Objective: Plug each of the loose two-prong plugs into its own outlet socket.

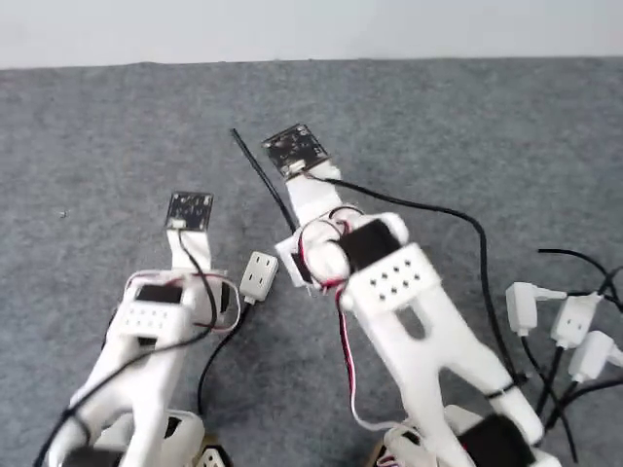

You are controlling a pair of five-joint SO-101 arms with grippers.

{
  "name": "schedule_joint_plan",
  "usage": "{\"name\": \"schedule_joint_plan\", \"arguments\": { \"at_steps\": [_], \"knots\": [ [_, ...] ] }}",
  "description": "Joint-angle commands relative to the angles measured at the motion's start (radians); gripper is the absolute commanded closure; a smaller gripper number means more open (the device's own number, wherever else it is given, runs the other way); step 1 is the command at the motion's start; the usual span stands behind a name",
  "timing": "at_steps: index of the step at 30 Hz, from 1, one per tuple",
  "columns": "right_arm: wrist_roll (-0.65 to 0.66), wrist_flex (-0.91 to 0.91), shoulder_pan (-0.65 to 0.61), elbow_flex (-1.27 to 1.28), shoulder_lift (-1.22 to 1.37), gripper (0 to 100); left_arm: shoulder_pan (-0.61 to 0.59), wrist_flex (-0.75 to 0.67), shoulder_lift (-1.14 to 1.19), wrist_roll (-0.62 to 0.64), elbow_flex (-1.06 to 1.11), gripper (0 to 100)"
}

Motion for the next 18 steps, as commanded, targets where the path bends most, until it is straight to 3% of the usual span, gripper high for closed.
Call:
{"name": "schedule_joint_plan", "arguments": {
  "at_steps": [1,5,9,13,18],
  "knots": [
    [0.018,0.01,-0.065,-0.008,-0.099,99.1,-0.026,0.058,0.227,-0.087,-0.213,99],
    [0.015,0.024,-0.099,-0.006,-0.111,99.1,-0.029,0.13,0.336,-0.18,-0.302,99],
    [0.015,-0.004,-0.099,0.023,-0.094,99.1,-0.026,0.138,0.304,-0.229,-0.282,99],
    [0.015,-0.058,-0.099,0.068,-0.058,99.1,0.018,0.129,0.155,-0.354,-0.166,99],
    [0.018,-0.07,-0.101,0.089,-0.047,99.1,0.086,0.054,-0.103,-0.37,0.038,99]
  ]
}}
